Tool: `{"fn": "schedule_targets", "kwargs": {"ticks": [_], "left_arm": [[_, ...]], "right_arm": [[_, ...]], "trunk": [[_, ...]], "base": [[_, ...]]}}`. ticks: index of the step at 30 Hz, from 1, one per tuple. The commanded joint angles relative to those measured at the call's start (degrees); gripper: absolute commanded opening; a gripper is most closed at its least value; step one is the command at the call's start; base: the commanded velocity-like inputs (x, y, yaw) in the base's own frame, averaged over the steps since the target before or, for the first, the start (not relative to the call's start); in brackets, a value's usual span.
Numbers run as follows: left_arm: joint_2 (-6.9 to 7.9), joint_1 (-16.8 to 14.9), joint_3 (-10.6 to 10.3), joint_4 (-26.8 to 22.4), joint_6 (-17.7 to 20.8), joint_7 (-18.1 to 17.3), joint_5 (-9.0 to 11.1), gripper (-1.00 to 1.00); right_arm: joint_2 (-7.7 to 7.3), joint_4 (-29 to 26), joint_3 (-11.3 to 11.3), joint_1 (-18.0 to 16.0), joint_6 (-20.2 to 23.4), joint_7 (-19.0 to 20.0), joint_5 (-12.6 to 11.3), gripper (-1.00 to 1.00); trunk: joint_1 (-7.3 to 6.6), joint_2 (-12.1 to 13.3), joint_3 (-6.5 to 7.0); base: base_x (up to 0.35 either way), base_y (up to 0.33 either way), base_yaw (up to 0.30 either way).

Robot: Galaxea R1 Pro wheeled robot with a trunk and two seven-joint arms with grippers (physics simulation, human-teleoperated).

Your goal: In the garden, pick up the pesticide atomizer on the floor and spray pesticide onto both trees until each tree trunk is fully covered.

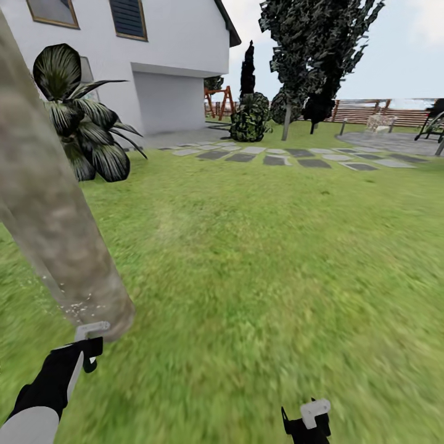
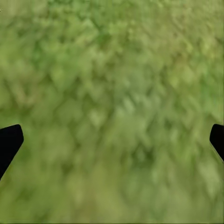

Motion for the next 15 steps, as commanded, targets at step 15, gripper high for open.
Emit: {"fn": "schedule_targets", "kwargs": {"ticks": [15], "left_arm": [[0.01, 0.0, 0.1, -0.1, 0.0, 0.0, 0.0, -1.00]], "right_arm": [[0.00, 0.0, 0.0, 0.0, 0.0, 0.0, 0.0, 1.00]], "trunk": [[0.00, 0.0, 0.00]], "base": [[0.148, -0.222, 0.277]]}}
